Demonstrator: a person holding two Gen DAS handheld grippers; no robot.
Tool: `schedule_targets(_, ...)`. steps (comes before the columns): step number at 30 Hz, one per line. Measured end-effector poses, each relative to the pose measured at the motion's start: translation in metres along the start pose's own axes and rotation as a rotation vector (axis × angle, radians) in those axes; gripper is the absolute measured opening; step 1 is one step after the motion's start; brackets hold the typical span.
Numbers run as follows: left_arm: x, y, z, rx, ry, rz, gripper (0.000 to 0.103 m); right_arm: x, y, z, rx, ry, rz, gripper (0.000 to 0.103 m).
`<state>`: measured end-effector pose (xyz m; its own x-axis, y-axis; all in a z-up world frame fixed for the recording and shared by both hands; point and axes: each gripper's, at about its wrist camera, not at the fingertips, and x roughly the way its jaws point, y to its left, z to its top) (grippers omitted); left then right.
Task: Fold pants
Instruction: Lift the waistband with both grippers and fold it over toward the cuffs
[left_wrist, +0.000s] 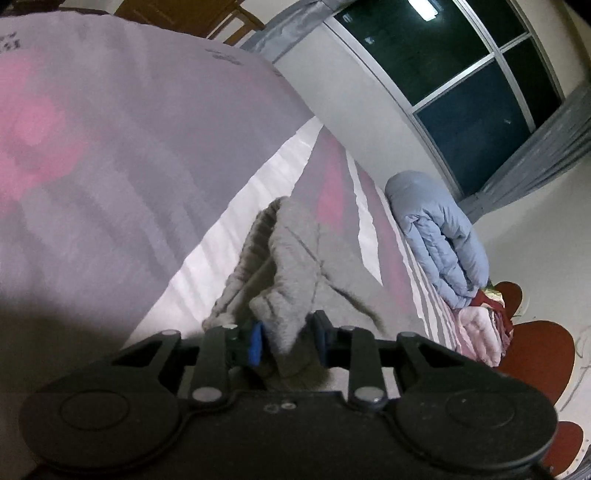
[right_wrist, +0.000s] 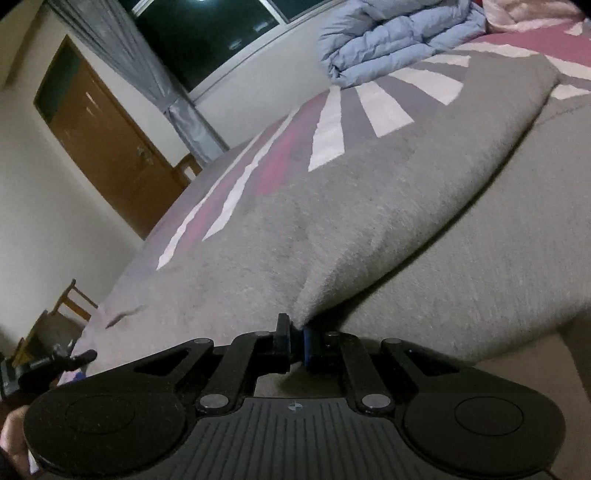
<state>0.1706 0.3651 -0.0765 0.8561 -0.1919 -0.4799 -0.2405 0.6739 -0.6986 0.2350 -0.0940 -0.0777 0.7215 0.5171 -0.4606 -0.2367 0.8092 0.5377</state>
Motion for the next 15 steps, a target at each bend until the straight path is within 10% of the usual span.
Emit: schedule_targets(15, -0.047, 0.003, 0.002, -0.025, -0.090, 0.017, 0.016, 0.000, 0.011, -0.007, -0.003, -0.012, -0.020, 0.007)
